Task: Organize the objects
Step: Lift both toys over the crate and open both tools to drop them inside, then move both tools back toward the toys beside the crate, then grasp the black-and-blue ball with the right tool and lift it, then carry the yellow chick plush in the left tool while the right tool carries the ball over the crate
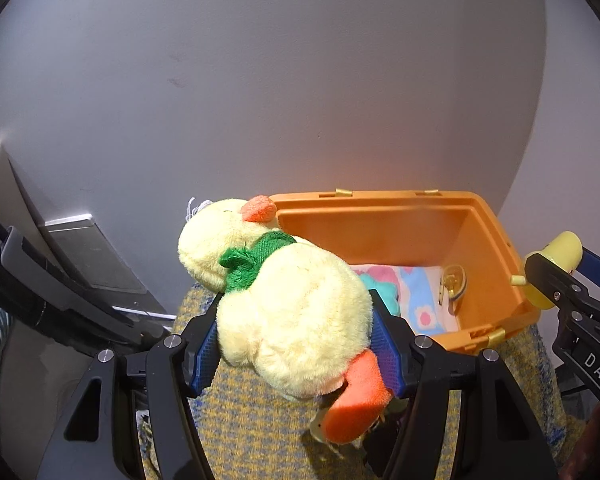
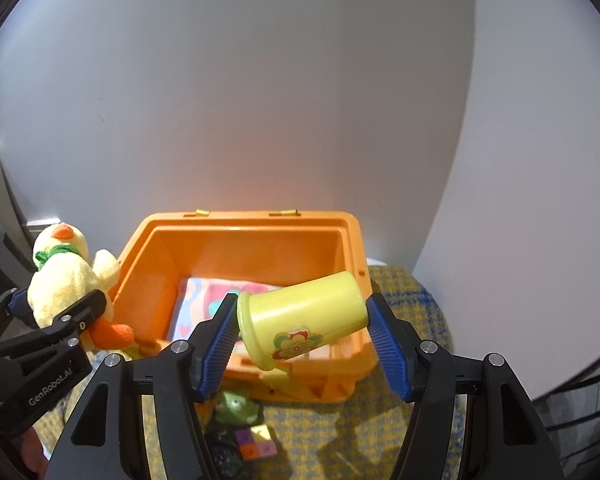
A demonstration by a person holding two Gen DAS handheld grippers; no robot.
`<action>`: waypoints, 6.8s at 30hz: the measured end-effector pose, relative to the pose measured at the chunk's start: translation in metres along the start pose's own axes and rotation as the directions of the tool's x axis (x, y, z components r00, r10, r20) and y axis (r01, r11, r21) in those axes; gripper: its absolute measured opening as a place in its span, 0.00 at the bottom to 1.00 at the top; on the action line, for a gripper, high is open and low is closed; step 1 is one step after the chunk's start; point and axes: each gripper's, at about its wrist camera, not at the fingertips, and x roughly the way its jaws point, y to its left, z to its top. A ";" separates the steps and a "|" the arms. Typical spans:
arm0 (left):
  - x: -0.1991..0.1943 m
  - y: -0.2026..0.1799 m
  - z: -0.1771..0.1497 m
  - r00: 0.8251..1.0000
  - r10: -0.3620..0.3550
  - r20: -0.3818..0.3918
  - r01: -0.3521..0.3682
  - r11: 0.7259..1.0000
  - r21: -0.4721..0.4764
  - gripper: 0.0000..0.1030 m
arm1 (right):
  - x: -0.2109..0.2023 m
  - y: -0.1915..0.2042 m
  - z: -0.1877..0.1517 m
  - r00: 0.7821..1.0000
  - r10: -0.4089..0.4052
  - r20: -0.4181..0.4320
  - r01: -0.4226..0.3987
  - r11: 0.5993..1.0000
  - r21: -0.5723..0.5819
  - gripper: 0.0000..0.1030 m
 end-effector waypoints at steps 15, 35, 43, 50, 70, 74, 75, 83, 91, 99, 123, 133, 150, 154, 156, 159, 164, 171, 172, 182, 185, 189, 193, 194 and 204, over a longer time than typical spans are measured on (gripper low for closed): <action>0.052 0.005 0.019 0.998 -0.007 -0.057 0.008 1.000 0.007 0.63 | 0.042 0.005 0.017 0.999 0.005 -0.047 -0.006 1.000 -0.016 0.62; 0.032 0.009 0.011 0.998 0.041 -0.038 -0.041 0.999 0.006 0.95 | 0.028 0.004 0.014 0.999 -0.027 -0.047 0.026 1.000 -0.005 0.83; 0.006 0.021 -0.013 0.998 0.049 -0.034 -0.049 0.999 -0.008 0.95 | 0.016 0.004 -0.002 0.977 -0.207 -0.050 0.208 0.978 0.017 0.83; -0.009 0.038 -0.051 0.997 0.068 -0.046 -0.069 0.997 -0.026 0.96 | 0.009 0.017 -0.038 0.971 -0.225 -0.075 0.227 0.974 0.024 0.83; 0.000 0.087 -0.138 0.987 0.116 -0.110 -0.122 0.991 -0.052 0.96 | 0.034 0.062 -0.123 0.952 -0.244 -0.185 0.247 0.969 -0.008 0.83; 0.008 0.096 -0.150 0.984 0.118 -0.132 -0.126 0.990 -0.056 0.96 | 0.044 0.069 -0.135 0.945 -0.251 -0.210 0.253 0.967 -0.017 0.83; 0.010 0.097 -0.153 0.984 0.118 -0.136 -0.126 0.990 -0.057 0.96 | 0.047 0.071 -0.137 0.943 -0.254 -0.215 0.255 0.967 -0.022 0.83; 0.020 0.102 -0.166 0.979 0.121 -0.165 -0.130 0.990 -0.047 0.96 | 0.064 0.077 -0.154 0.929 -0.258 -0.265 0.259 0.965 -0.032 0.83; 0.024 0.104 -0.172 0.976 0.124 -0.181 -0.133 0.990 -0.040 0.96 | 0.081 0.082 -0.168 0.915 -0.250 -0.317 0.247 0.968 -0.049 0.63; 0.026 0.096 -0.170 0.976 0.120 -0.183 -0.127 0.992 -0.024 0.96 | 0.080 0.077 -0.172 0.925 -0.239 -0.297 0.237 0.971 -0.041 0.57; 0.054 -0.008 -0.145 0.983 -0.024 -0.181 0.036 0.997 0.064 0.96 | 0.021 -0.008 -0.154 0.931 -0.307 -0.198 0.331 0.938 0.100 0.57; 0.074 -0.030 -0.142 0.977 -0.047 -0.207 0.066 0.994 0.085 0.96 | 0.026 -0.020 -0.150 0.926 -0.324 -0.195 0.347 0.933 0.098 0.57; 0.089 -0.041 -0.144 0.972 -0.061 -0.228 0.086 0.991 0.100 0.61 | 0.045 -0.031 -0.152 0.915 -0.332 -0.230 0.364 0.925 0.112 0.57; 0.083 -0.039 -0.144 0.974 -0.055 -0.220 0.077 0.993 0.092 0.60 | 0.044 -0.029 -0.151 0.917 -0.332 -0.223 0.362 0.926 0.109 0.57; 0.079 -0.037 -0.143 0.975 -0.052 -0.217 0.073 0.994 0.087 0.60 | 0.042 -0.027 -0.151 0.918 -0.331 -0.217 0.360 0.927 0.109 0.57; 0.067 -0.033 -0.141 0.978 -0.048 -0.204 0.065 0.995 0.075 0.60 | 0.036 -0.023 -0.149 0.923 -0.327 -0.202 0.353 0.929 0.108 0.57; 0.045 -0.027 -0.140 0.982 -0.049 -0.182 0.061 0.996 0.059 0.60 | 0.023 -0.013 -0.140 0.935 -0.310 -0.170 0.330 0.939 0.101 0.57; 0.009 -0.018 -0.127 0.992 -0.030 -0.120 0.034 0.999 0.039 0.60 | 0.002 0.000 -0.125 0.948 -0.296 -0.116 0.307 0.948 0.085 0.57; 0.008 -0.021 -0.119 0.993 -0.027 -0.111 0.031 0.999 0.036 0.60 | 0.000 0.000 -0.123 0.949 -0.295 -0.111 0.304 0.949 0.084 0.57; -0.029 0.001 -0.093 0.998 -0.038 -0.048 0.038 0.999 -0.001 0.60 | -0.021 0.008 -0.089 0.957 -0.286 -0.051 0.289 0.955 0.067 0.57; -0.037 0.001 -0.081 0.999 -0.034 -0.027 0.034 0.999 -0.003 0.60 | -0.030 0.013 -0.079 0.958 -0.284 -0.029 0.286 0.956 0.062 0.57; -0.044 0.003 -0.067 1.000 -0.025 -0.003 0.025 1.000 -0.001 0.60 | -0.034 0.015 -0.064 0.959 -0.282 -0.008 0.282 0.958 0.059 0.57; -0.045 0.004 -0.052 1.000 -0.016 0.014 0.016 1.000 0.000 0.60 | -0.036 0.017 -0.051 0.961 -0.278 0.008 0.277 0.959 0.054 0.57; -0.046 0.005 -0.049 1.000 -0.014 0.017 0.014 1.000 0.000 0.60 | -0.036 0.018 -0.046 0.961 -0.276 0.012 0.275 0.960 0.050 0.57; -0.041 0.001 -0.017 0.999 -0.014 0.041 0.014 1.000 0.010 0.60 | -0.030 0.012 -0.017 0.960 -0.278 0.035 0.276 0.960 0.042 0.57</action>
